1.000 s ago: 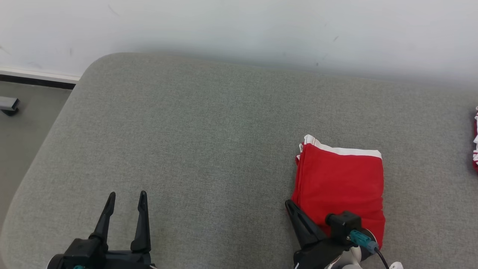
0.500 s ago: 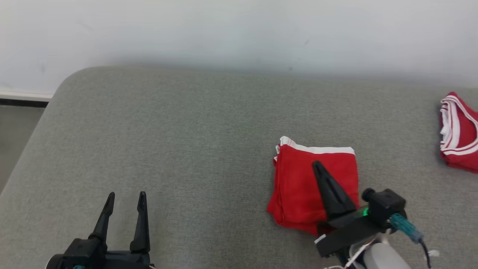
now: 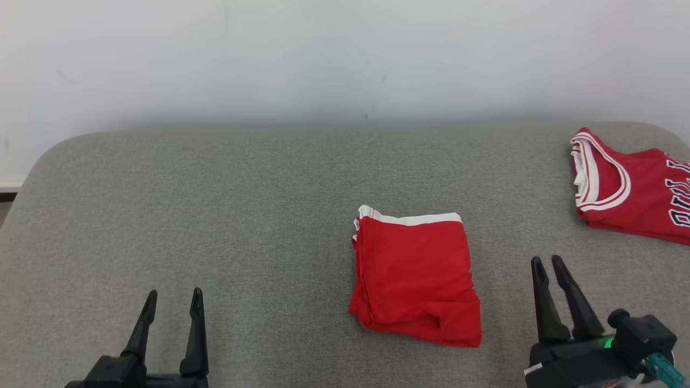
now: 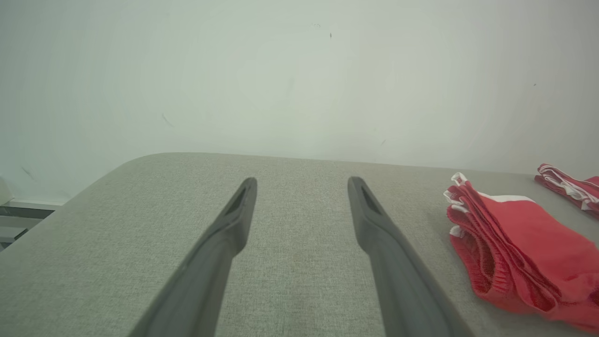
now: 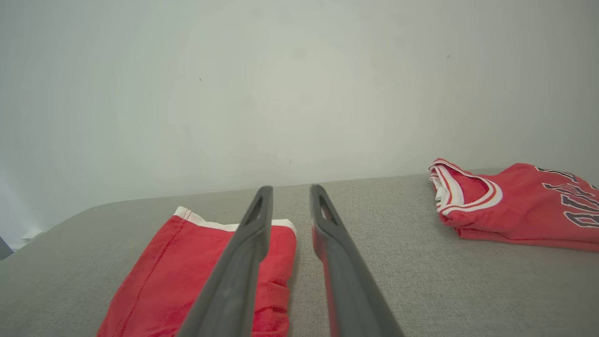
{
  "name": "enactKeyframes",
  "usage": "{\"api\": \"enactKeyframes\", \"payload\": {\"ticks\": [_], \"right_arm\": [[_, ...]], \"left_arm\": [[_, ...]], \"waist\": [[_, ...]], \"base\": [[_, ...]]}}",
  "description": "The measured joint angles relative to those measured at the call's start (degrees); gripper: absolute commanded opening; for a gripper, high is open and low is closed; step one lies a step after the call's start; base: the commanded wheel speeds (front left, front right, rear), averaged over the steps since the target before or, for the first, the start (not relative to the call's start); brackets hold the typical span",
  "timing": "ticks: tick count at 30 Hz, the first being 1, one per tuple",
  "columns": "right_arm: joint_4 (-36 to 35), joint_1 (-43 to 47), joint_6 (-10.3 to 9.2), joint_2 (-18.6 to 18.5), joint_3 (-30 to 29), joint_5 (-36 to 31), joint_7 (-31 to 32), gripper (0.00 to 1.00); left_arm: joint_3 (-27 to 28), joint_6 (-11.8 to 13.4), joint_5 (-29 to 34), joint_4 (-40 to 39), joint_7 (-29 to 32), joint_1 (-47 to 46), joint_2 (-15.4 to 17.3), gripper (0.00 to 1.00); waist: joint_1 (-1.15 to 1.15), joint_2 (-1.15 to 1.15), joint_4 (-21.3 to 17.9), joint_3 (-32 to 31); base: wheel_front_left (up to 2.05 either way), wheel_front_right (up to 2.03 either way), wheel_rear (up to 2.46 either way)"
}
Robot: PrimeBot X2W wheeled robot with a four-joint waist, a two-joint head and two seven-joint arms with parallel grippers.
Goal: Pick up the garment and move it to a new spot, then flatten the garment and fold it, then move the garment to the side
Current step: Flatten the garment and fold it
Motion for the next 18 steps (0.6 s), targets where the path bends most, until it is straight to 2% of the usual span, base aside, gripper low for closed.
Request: {"api": "enactKeyframes", "payload": {"ticks": [1,2,9,18], "right_arm": [[-0.55,0.91,0.0,-0.03,-0.34,-0.37,0.0,0.73],[-0.97,1.7,0.0,-0.01,-0.69,-0.55,0.0,1.0],[-4.31,7.22,0.0,0.77,-2.72,-1.58,0.0,1.0],[-4.97,9.57,0.0,1.72,-4.2,-2.61,0.0,1.0]], "left_arm": [[0.12,0.0,0.0,0.0,0.01,0.18,0.07,1.0],[0.26,0.0,0.01,-0.02,0.0,0.49,0.09,1.0],[0.76,0.0,0.8,-0.04,0.01,2.13,0.23,1.0],[1.12,0.03,1.83,-0.56,0.0,4.27,0.37,1.0]], "waist": [[0.0,0.0,-0.34,-0.2],[0.0,0.0,-0.62,-0.41],[0.0,0.0,-1.35,-2.01],[-0.01,0.0,-0.52,-3.18]], "base": [[0.0,0.0,0.0],[0.0,0.0,0.0],[0.0,0.0,0.0],[0.0,0.0,0.0]]}}
